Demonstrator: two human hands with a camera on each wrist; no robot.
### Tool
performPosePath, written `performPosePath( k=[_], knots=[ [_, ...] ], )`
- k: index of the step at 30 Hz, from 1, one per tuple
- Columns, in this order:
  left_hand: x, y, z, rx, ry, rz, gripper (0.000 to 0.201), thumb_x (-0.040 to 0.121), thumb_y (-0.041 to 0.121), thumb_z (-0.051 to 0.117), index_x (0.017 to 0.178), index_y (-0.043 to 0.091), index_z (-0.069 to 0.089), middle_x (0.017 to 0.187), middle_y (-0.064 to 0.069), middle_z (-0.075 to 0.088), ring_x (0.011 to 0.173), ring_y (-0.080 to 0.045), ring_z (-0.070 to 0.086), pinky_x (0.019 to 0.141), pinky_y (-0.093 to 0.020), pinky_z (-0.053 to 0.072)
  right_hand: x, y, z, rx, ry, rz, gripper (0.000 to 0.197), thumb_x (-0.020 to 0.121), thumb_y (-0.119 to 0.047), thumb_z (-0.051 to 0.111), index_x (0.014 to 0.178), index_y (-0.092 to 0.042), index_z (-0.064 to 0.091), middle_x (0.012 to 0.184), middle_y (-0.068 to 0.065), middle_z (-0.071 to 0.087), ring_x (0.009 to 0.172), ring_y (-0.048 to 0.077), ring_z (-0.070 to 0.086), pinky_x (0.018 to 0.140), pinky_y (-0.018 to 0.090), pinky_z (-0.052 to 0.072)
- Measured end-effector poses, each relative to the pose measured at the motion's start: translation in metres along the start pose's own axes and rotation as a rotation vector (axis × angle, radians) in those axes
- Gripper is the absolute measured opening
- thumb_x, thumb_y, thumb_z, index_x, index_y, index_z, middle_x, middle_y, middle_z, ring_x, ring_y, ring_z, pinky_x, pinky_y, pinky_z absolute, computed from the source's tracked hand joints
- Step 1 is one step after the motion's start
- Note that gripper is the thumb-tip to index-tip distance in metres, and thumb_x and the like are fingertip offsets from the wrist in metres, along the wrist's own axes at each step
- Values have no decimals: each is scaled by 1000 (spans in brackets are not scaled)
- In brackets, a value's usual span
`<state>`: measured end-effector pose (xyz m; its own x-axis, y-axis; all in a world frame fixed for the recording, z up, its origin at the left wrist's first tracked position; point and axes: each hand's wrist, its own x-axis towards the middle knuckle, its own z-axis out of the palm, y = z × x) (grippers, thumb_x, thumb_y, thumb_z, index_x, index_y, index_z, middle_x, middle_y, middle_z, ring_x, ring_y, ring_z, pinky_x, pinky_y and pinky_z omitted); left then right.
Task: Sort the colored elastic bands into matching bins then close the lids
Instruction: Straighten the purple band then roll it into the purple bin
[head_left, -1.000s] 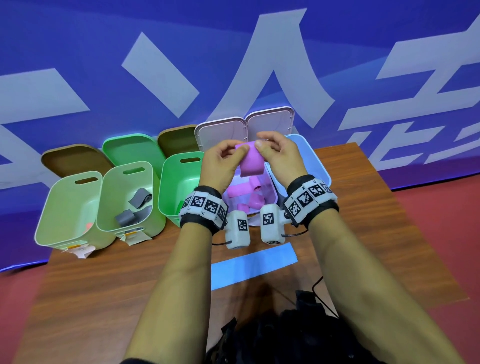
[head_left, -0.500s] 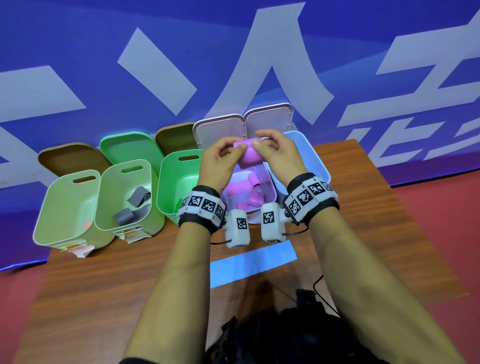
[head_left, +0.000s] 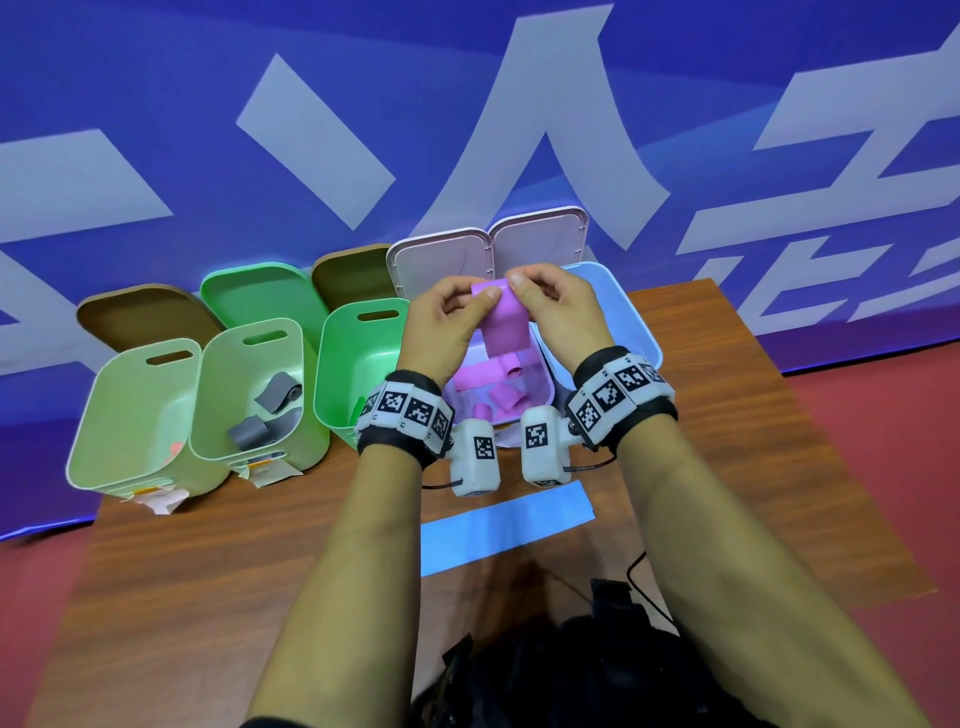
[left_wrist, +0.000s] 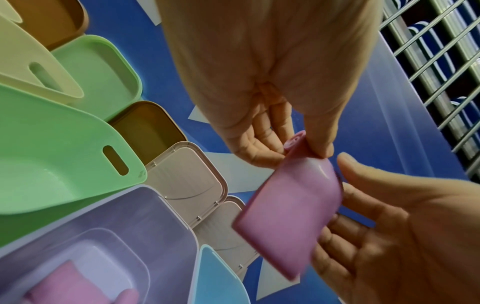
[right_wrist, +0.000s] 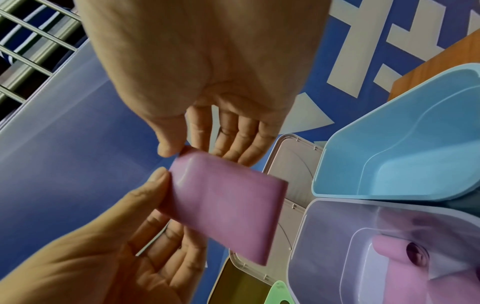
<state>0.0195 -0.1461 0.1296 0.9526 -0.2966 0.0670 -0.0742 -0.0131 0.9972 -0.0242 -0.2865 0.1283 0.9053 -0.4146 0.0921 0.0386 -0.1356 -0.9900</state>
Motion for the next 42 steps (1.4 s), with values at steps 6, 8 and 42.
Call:
performPosePath(
  k=[6, 8, 42],
  knots=[
    [1, 1, 0, -25, 12, -21, 11, 91, 15, 70, 96, 5, 69, 75, 2, 70, 69, -8, 62, 70, -25, 54, -2, -4, 0, -7, -12, 1, 12, 96, -16, 63, 105, -12, 69, 97, 3, 70, 92, 16, 65, 86, 27, 54],
    [0, 2, 0, -42, 0, -23, 18, 88, 11, 72, 104, 4, 67, 86, -5, 71, 78, -11, 66, 75, -27, 56, -1, -4, 1, 10, -1, 1, 8, 96, -14, 63, 102, -13, 68, 91, 2, 69, 89, 16, 65, 88, 28, 54],
    [3, 5, 1, 21, -35, 9, 18, 88, 8, 71, 105, 10, 67, 97, -16, 70, 88, -20, 65, 85, -34, 56, 6, 0, 0, -55, 13, 17, 8, 98, -19, 60, 99, -17, 68, 92, 0, 69, 89, 15, 64, 89, 30, 53]
  ],
)
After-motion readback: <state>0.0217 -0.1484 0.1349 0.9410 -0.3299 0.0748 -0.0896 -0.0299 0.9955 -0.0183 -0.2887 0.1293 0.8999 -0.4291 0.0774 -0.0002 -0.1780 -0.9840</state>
